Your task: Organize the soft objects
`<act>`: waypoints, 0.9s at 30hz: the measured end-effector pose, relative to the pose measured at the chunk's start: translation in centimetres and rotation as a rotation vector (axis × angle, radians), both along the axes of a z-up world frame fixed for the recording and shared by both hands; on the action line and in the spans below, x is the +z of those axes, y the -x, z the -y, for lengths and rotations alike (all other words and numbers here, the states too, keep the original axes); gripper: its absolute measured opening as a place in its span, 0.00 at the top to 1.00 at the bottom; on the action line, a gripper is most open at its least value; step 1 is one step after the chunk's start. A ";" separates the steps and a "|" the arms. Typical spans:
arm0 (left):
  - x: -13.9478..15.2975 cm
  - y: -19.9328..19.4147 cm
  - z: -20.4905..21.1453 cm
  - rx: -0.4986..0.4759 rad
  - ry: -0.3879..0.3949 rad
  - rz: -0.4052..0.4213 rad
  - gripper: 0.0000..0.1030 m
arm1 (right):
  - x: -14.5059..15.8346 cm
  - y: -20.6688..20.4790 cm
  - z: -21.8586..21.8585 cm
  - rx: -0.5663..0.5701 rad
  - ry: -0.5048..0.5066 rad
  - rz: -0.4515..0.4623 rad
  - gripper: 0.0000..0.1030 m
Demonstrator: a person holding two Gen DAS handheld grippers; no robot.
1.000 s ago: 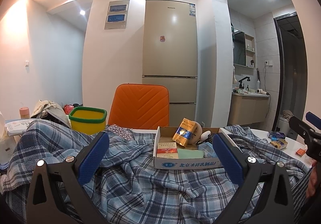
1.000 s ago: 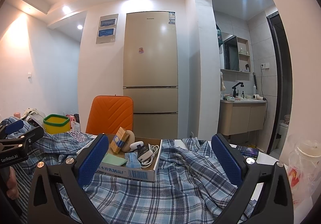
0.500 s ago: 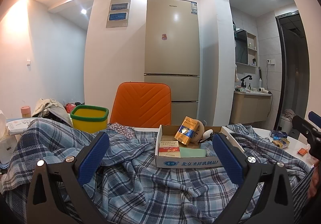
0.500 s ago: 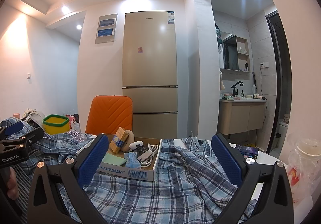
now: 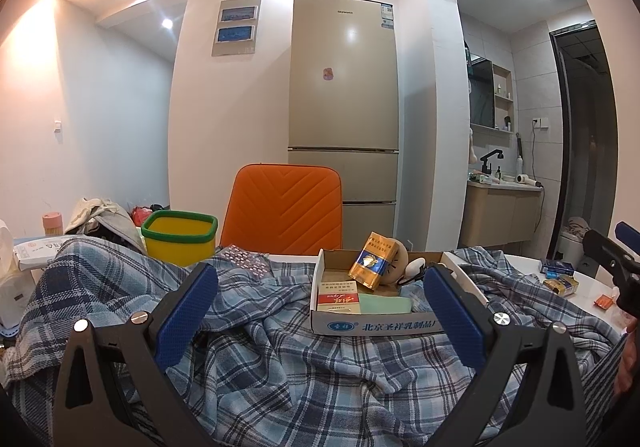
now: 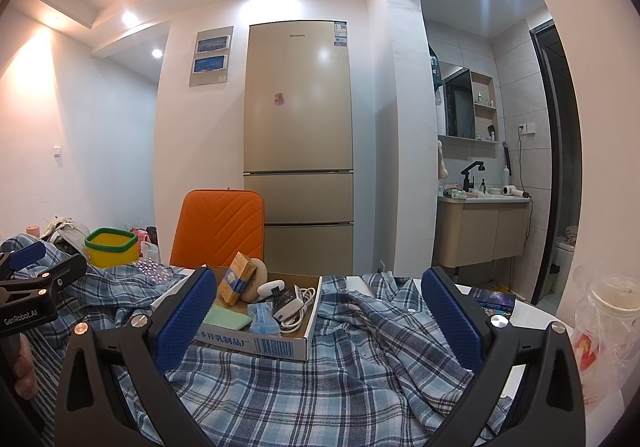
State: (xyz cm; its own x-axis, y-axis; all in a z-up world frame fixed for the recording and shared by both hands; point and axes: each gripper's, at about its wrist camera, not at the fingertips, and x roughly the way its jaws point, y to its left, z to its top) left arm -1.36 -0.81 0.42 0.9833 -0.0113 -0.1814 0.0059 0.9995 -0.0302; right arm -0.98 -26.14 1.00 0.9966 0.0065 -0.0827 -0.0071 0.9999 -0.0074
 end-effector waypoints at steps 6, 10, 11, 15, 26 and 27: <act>0.0 0.0 0.0 0.000 0.001 0.000 0.01 | 0.0 0.0 0.0 0.000 0.000 -0.001 0.00; 0.0 0.0 -0.1 0.003 0.002 -0.002 0.01 | 0.0 0.0 0.0 0.000 -0.001 -0.001 0.00; 0.0 -0.1 -0.1 0.003 0.002 -0.001 0.01 | 0.1 0.0 0.0 0.000 -0.001 -0.001 0.00; -0.1 -0.1 0.0 0.002 -0.002 -0.003 0.01 | 0.1 0.0 0.0 0.000 -0.001 -0.001 0.00; 0.0 -0.2 0.0 0.003 -0.003 -0.006 0.01 | 0.1 0.0 0.1 0.000 -0.001 -0.002 0.00; -0.1 -0.2 0.0 0.002 -0.003 -0.008 0.01 | 0.1 0.0 0.0 0.000 -0.001 -0.001 0.00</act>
